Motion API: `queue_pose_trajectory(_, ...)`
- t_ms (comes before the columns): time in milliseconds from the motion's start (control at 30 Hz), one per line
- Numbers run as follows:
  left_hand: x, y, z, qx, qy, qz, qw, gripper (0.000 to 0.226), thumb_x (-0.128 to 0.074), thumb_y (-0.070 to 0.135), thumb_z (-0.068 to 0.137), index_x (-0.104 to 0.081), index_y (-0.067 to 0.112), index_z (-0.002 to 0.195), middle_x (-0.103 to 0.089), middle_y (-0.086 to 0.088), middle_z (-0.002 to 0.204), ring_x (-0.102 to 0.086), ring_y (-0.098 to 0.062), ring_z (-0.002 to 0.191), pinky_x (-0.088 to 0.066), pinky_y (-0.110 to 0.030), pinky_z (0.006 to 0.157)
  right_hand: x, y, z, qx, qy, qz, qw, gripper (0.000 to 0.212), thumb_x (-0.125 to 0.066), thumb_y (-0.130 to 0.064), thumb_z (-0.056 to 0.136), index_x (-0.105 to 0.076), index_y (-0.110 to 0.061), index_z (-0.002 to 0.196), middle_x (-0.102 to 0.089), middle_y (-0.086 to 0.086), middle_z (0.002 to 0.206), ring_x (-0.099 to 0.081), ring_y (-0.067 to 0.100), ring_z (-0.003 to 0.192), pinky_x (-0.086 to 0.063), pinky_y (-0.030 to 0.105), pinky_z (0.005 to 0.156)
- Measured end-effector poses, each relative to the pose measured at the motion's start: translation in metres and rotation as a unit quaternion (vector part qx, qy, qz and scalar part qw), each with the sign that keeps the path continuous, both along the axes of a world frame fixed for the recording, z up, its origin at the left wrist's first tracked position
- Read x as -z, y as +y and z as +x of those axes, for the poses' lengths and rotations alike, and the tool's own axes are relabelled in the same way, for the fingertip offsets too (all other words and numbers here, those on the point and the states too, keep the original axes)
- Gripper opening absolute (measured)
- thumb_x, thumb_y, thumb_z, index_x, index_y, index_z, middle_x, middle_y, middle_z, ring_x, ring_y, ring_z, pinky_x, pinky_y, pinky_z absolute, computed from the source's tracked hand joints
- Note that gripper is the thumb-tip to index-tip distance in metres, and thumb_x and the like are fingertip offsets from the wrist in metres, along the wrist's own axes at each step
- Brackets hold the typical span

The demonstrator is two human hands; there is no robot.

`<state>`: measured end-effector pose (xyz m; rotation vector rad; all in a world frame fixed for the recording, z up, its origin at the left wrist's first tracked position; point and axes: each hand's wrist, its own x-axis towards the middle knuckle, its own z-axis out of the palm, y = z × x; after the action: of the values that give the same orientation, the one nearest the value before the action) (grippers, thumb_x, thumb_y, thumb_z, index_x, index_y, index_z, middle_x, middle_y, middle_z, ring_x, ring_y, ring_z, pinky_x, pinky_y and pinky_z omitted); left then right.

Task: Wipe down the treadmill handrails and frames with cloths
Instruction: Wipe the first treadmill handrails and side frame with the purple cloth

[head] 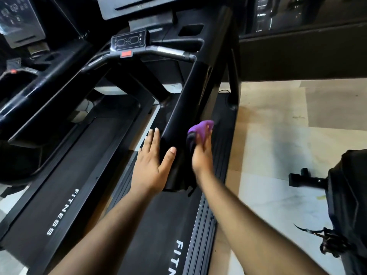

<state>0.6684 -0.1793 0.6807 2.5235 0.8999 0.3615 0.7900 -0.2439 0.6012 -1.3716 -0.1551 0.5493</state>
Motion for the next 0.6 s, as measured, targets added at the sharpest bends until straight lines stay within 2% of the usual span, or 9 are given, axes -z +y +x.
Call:
queue_pose_trajectory(33, 0.000, 0.000, -0.003, 0.003, 0.003, 0.003, 1.000, 0.095, -0.018, 0.081, 0.085, -0.008, 0.029, 0.165, -0.003, 0.010, 0.172, 0.001, -0.001, 0.157, 0.002, -0.020, 0.120, 0.002, -0.003, -0.028, 0.004, -0.119, -0.029, 0.992, 0.067, -0.039, -0.055, 0.105, -0.015, -0.032, 0.164, -0.007, -0.009, 0.172, -0.006, 0.007, 0.158, -0.001, 0.026, 0.127)
queue_pose_trajectory(67, 0.002, 0.004, 0.000, -0.002, -0.001, 0.001, 1.000, 0.096, -0.018, 0.082, 0.085, -0.007, 0.029, 0.165, -0.003, 0.009, 0.173, 0.002, -0.001, 0.157, 0.001, -0.022, 0.122, 0.004, -0.002, -0.042, -0.005, -0.221, -0.060, 0.973, 0.070, -0.034, -0.062, 0.102, -0.008, -0.040, 0.163, 0.004, -0.014, 0.171, 0.007, 0.007, 0.158, 0.003, 0.031, 0.126)
queue_pose_trajectory(133, 0.002, 0.005, 0.002, 0.006, 0.006, 0.005, 1.000, 0.102, -0.015, 0.089, 0.082, -0.006, 0.030, 0.164, -0.002, 0.009, 0.173, 0.003, -0.002, 0.157, 0.000, -0.029, 0.126, 0.004, -0.001, -0.039, -0.037, -0.310, -0.096, 0.945, 0.068, -0.028, -0.069, 0.098, -0.010, -0.049, 0.160, 0.011, -0.020, 0.169, 0.015, 0.012, 0.157, 0.000, 0.050, 0.124)
queue_pose_trajectory(200, 0.004, 0.004, 0.001, 0.005, 0.016, 0.012, 1.000, 0.107, -0.009, 0.095, 0.079, -0.005, 0.030, 0.164, 0.000, 0.008, 0.173, 0.003, -0.004, 0.157, -0.001, -0.034, 0.127, -0.013, 0.013, 0.006, -0.079, -0.347, -0.149, 0.923, 0.065, -0.032, -0.063, 0.099, -0.021, -0.045, 0.160, 0.005, -0.015, 0.172, 0.014, 0.020, 0.158, -0.007, 0.067, 0.122)
queue_pose_trajectory(333, 0.003, 0.002, 0.002, -0.017, 0.042, 0.060, 0.997, 0.106, -0.006, 0.094, 0.079, -0.002, 0.031, 0.164, 0.002, 0.004, 0.173, 0.004, -0.010, 0.158, -0.001, -0.041, 0.129, -0.053, 0.045, 0.073, -0.144, -0.389, -0.260, 0.872, 0.063, -0.040, -0.058, 0.103, -0.023, -0.042, 0.161, 0.002, -0.012, 0.173, 0.017, 0.022, 0.157, -0.015, 0.071, 0.119)
queue_pose_trajectory(400, 0.004, 0.000, 0.002, -0.018, 0.049, 0.074, 0.996, 0.106, -0.007, 0.095, 0.080, 0.000, 0.030, 0.164, 0.005, 0.004, 0.172, 0.007, -0.008, 0.157, 0.000, -0.042, 0.129, -0.047, 0.038, 0.056, -0.142, -0.396, -0.249, 0.873, 0.065, -0.038, -0.059, 0.101, -0.023, -0.041, 0.161, 0.001, -0.012, 0.173, 0.016, 0.021, 0.158, -0.014, 0.075, 0.117)
queue_pose_trajectory(500, 0.004, 0.002, 0.002, -0.030, 0.019, 0.046, 0.998, 0.111, -0.007, 0.097, 0.078, 0.001, 0.027, 0.164, 0.008, 0.007, 0.171, 0.008, -0.006, 0.157, 0.002, -0.037, 0.127, -0.012, 0.000, 0.004, -0.158, -0.438, -0.157, 0.871, 0.070, -0.034, -0.064, 0.099, -0.021, -0.037, 0.162, -0.002, -0.009, 0.173, 0.016, 0.021, 0.158, -0.015, 0.072, 0.118)
queue_pose_trajectory(600, 0.005, 0.003, 0.001, -0.024, -0.003, 0.029, 0.999, 0.113, -0.008, 0.097, 0.077, 0.004, 0.025, 0.164, 0.011, 0.013, 0.168, 0.008, -0.004, 0.156, 0.006, -0.028, 0.124, -0.015, 0.005, 0.022, -0.171, -0.461, -0.167, 0.855, 0.072, -0.035, -0.068, 0.096, -0.025, -0.040, 0.161, -0.004, -0.008, 0.173, 0.013, 0.024, 0.158, -0.013, 0.069, 0.121)
